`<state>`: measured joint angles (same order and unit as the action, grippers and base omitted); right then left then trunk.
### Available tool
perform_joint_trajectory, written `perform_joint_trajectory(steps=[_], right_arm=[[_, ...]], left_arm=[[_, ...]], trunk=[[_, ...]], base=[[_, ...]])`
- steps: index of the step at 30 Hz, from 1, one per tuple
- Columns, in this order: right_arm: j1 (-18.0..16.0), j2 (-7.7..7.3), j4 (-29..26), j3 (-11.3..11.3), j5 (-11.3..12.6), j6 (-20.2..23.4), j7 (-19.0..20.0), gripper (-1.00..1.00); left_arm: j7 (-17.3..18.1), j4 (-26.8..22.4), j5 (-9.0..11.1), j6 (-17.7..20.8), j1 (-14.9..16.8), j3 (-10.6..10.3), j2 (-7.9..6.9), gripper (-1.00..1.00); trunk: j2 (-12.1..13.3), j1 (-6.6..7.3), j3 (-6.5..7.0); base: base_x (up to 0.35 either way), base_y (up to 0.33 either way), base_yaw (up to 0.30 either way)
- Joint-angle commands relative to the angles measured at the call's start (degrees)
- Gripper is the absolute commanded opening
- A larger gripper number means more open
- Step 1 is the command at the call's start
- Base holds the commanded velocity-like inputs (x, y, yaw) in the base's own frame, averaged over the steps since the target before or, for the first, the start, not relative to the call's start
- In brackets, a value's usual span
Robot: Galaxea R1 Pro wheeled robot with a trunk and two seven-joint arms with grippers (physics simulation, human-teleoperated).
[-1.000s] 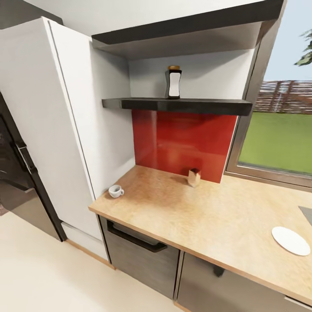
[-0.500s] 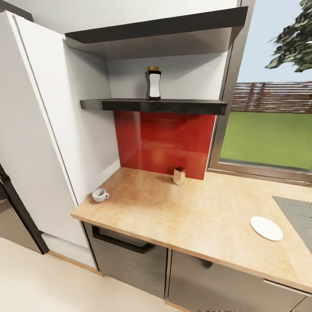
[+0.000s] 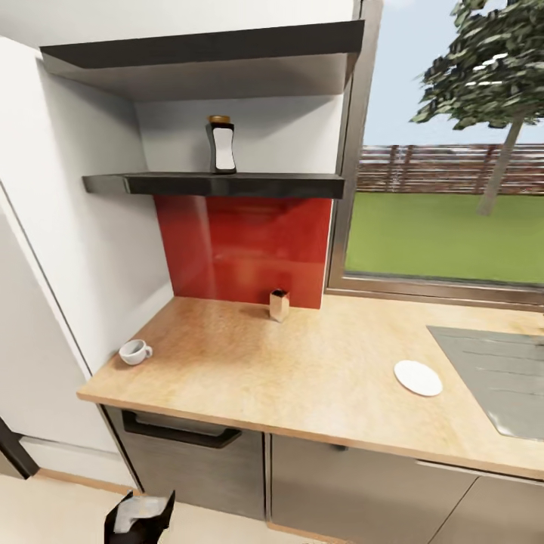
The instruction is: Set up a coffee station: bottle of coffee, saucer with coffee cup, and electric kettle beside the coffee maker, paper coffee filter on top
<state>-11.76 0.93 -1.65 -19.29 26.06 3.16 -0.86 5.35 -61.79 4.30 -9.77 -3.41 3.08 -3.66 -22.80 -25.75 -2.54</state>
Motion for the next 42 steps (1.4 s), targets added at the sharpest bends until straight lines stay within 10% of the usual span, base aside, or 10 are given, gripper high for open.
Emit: perform_joint_trajectory(steps=[1, 2, 6, 11, 15, 24, 32, 38, 42], right_arm=[[0.0, 0.01, -0.1, -0.5, 0.6, 0.3, -0.1, 1.0], [0.0, 0.03, -0.1, -0.5, 0.6, 0.1, -0.2, 1.0], [0.0, 0.03, -0.2, -0.5, 0.7, -0.1, -0.1, 1.0], [0.0, 0.1, -0.2, -0.6, 0.7, -0.2, 0.0, 1.0], [0.0, 0.04, -0.1, -0.6, 0.6, -0.2, 0.0, 1.0], [0.0, 0.12, 0.0, -0.7, 0.6, -0.3, -0.1, 1.0], [0.0, 0.3, 0.0, -0.7, 0.3, -0.3, -0.2, 1.0], [0.0, 0.37, -0.1, -0.7, 0.3, -0.2, -0.2, 1.0], [0.0, 0.32, -0.1, -0.7, 0.4, -0.3, -0.2, 1.0]], left_arm=[[0.5, -3.6, 1.4, 0.1, 0.3, 0.4, 0.06, 1.0], [0.2, -16.5, 7.4, 2.6, 2.0, 1.3, -0.1, 1.0], [0.1, -24.1, 11.2, 11.4, 7.9, 4.4, -0.09, 1.0], [-1.6, -25.5, 10.0, 45.8, 45.0, 4.3, 0.8, 1.0], [-8.3, -23.5, 8.9, 54.5, 60.9, 0.8, 1.14, 1.0], [-12.9, -2.1, 8.7, 58.0, 88.4, -0.8, 0.46, 1.0], [-18.9, 6.4, 8.4, 58.2, 99.0, -0.9, -0.04, 1.0], [-20.5, 28.7, 3.4, 57.4, 114.5, -1.2, -2.75, 1.0], [-20.6, 33.4, -1.0, 57.2, 118.3, -1.3, -2.73, 1.0]], trunk=[[-0.1, -0.04, -0.12], [-0.1, -0.04, -0.12], [-0.1, -0.04, -0.12], [-0.1, -0.04, -0.12], [-0.1, -0.04, -0.12], [-0.1, -0.04, -0.12], [-0.1, -0.04, -0.12], [-0.1, -0.04, -0.12], [-0.1, -0.04, -0.12]], base=[[0.0, 0.0, -0.3], [0.0, 0.0, -0.3], [0.0, 0.0, -0.3], [0.0, 0.0, -0.3], [0.0, 0.0, -0.3], [0.0, 0.0, -0.285], [0.0, 0.0, -0.042], [0.0, 0.0, 0.0], [0.0, 0.0, 0.0]])
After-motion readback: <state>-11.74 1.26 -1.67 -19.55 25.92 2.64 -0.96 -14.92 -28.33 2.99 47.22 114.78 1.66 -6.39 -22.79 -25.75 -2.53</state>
